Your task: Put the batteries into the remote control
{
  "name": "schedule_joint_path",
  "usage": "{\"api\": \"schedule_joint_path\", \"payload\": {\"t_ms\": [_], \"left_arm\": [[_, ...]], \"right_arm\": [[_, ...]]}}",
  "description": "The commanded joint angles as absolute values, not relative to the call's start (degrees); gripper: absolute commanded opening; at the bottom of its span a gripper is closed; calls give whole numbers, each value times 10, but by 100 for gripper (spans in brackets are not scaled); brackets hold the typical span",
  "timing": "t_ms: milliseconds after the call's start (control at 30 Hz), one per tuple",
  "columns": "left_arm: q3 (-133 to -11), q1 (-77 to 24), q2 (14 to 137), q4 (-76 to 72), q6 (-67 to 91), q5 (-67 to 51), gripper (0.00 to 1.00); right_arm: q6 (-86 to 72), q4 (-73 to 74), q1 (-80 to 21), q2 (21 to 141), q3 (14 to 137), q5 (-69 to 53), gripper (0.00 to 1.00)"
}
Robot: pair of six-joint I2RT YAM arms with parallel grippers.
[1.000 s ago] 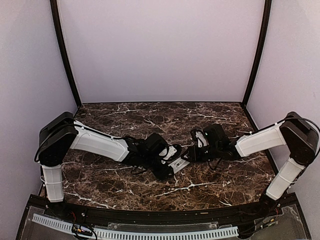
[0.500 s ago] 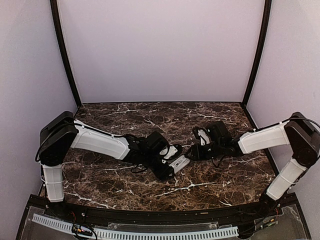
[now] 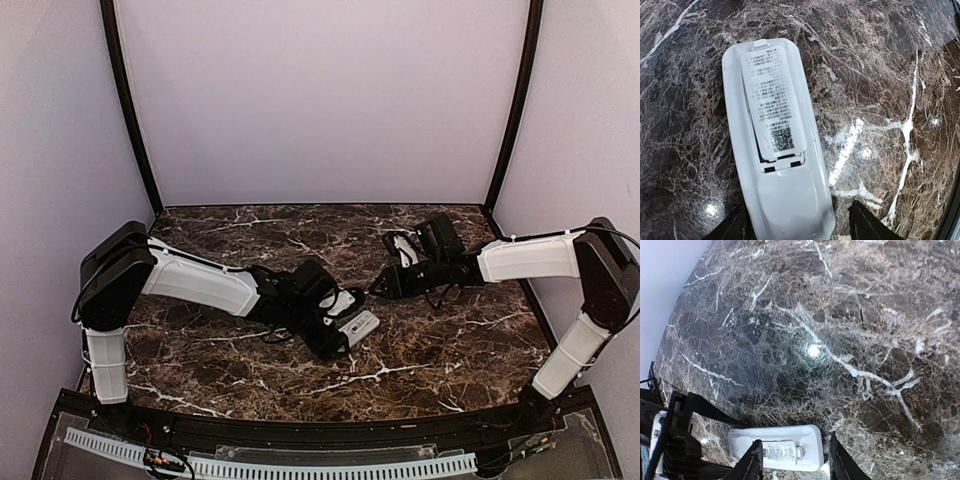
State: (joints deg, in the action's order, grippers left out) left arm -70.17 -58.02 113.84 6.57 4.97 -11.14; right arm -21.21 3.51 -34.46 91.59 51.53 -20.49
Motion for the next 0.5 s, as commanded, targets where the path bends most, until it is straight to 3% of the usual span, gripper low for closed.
{"api": "schedule_joint_path", "payload": {"t_ms": [0,467], "left_arm": [[-717,-574,1138,92,48,-87,67],[-754,-562,1153,86,37,-103,69]], "right_arm": [[-202,50,-345,947,525,-251,42],[-194,37,-344,943,514,-250,43]]}}
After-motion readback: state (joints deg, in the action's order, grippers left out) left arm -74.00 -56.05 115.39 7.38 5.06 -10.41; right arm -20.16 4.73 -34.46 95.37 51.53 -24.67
